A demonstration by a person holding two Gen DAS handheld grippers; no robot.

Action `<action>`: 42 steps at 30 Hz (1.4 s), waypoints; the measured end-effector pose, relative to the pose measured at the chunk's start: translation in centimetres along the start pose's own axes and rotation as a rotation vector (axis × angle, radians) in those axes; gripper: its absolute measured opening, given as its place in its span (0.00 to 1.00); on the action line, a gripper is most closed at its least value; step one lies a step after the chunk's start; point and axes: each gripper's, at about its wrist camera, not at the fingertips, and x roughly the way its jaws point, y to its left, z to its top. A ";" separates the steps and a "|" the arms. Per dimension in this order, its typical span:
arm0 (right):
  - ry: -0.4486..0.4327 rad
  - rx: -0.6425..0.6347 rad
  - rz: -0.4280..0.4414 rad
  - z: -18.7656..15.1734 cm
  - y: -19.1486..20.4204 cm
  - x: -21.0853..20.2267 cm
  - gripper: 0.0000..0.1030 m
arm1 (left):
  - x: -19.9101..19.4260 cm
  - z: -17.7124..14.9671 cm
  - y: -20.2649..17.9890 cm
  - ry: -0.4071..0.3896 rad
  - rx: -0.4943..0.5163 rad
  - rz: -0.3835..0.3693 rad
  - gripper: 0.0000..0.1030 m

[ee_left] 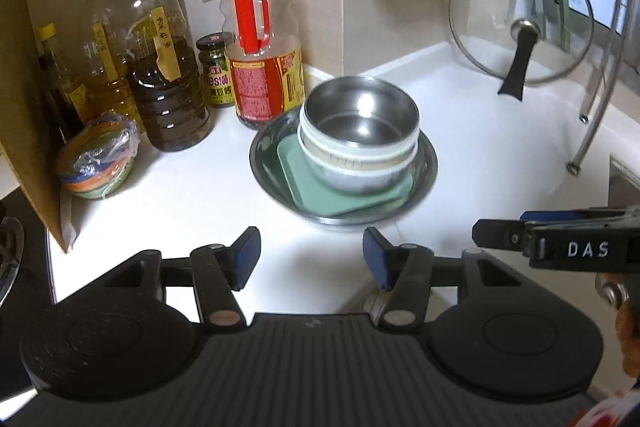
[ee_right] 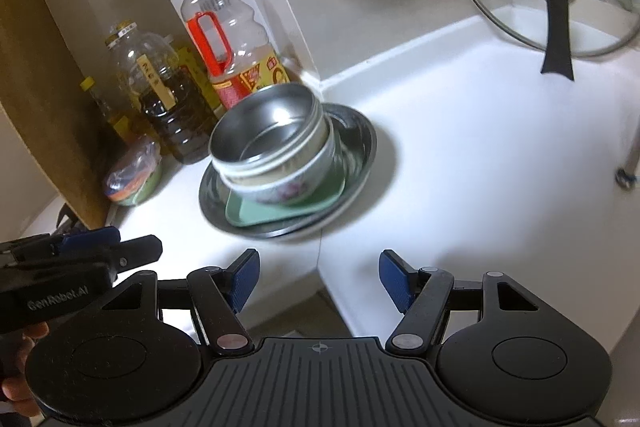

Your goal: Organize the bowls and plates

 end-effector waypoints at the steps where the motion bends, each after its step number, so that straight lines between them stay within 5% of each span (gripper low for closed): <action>1: -0.001 0.002 -0.005 -0.4 0.2 -0.3 0.64 | -0.3 -0.4 0.1 0.004 0.005 -0.008 0.52; 23: 0.009 0.015 -0.102 -10.3 7.3 -7.2 0.64 | -7.9 -8.6 2.9 0.135 -0.036 -0.125 0.51; 42: 0.031 -0.059 -0.098 -10.1 5.4 -9.5 0.64 | -9.2 -8.6 -1.0 0.117 -0.066 -0.104 0.51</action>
